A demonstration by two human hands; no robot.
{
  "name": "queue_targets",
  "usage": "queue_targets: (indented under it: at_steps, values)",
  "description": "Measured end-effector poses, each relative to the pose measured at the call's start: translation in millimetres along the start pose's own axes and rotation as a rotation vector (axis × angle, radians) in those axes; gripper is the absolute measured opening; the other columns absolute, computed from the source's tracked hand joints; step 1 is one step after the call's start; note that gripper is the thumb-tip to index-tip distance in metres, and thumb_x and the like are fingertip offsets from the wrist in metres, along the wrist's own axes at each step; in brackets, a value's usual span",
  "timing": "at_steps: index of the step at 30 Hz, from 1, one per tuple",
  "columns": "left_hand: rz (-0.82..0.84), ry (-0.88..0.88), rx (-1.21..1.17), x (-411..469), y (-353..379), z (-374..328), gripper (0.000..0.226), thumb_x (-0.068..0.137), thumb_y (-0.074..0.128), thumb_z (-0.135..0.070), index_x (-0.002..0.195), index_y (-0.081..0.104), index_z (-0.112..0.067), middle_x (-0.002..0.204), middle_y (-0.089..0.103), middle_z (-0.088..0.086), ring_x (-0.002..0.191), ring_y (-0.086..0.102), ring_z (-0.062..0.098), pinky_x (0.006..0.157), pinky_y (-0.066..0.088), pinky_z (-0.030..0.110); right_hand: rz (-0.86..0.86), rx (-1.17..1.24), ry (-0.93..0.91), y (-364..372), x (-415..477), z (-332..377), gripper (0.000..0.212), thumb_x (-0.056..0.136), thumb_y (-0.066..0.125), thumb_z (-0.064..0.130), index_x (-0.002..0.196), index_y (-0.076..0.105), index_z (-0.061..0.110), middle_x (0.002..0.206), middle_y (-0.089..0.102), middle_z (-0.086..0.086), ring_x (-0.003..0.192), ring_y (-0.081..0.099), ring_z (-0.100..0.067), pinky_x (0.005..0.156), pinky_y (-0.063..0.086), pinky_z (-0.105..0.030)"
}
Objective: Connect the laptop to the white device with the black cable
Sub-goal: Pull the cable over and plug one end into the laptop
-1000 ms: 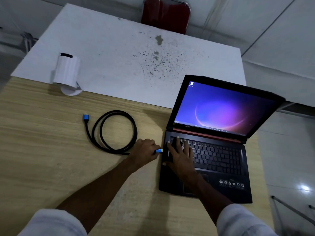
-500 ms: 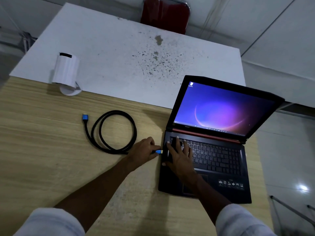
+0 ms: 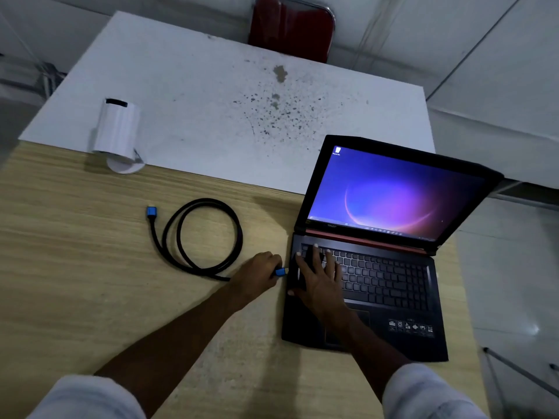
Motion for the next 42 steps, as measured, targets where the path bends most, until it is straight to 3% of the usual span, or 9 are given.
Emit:
queue_targets:
  at_steps: [6, 18, 28, 42]
  values:
    - [-0.081, 0.055, 0.008, 2, -6, 4, 0.029, 0.089, 0.059, -0.015, 0.117, 0.064, -0.008, 0.108, 0.065, 0.013, 0.101, 0.057, 0.027, 0.086, 0.05, 0.042, -0.008, 0.003, 0.005, 0, 0, 0, 0.089, 0.085, 0.063, 0.052, 0.152, 0.007, 0.033, 0.162, -0.015, -0.013, 0.146, -0.014, -0.046, 0.116, -0.003, -0.061]
    - [-0.068, 0.118, 0.027, 10, -12, 7, 0.031, 0.092, 0.059, -0.017, 0.123, 0.065, -0.013, 0.111, 0.066, 0.009, 0.104, 0.055, 0.024, 0.086, 0.05, 0.038, 0.004, 0.005, -0.011, -2, -1, 0, 0.09, 0.085, 0.063, 0.053, 0.152, 0.007, 0.032, 0.162, -0.016, -0.012, 0.145, -0.016, -0.045, 0.116, -0.004, -0.061]
    - [-0.07, 0.09, 0.049, 15, -14, 7, 0.032, 0.091, 0.058, -0.021, 0.123, 0.064, -0.018, 0.114, 0.065, 0.004, 0.106, 0.054, 0.023, 0.085, 0.05, 0.039, 0.026, -0.057, -0.07, -17, 17, -9, 0.096, 0.068, 0.07, 0.066, 0.144, 0.023, 0.032, 0.163, 0.003, -0.011, 0.147, -0.013, -0.043, 0.115, -0.007, -0.064]
    - [-0.049, 0.174, 0.242, 18, -16, 8, 0.035, 0.095, 0.05, -0.028, 0.128, 0.059, -0.024, 0.122, 0.064, 0.0, 0.108, 0.055, 0.023, 0.083, 0.046, 0.038, -0.001, -0.09, -0.065, -21, 18, -6, 0.108, 0.064, 0.07, 0.07, 0.148, 0.015, 0.032, 0.163, 0.009, -0.009, 0.148, 0.001, -0.04, 0.115, 0.001, -0.064]
Point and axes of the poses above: each hand's wrist, its own x-axis towards the middle knuckle, its own y-axis out of the palm, z = x × y, the point moved 3 cm from there along x, towards the middle knuckle
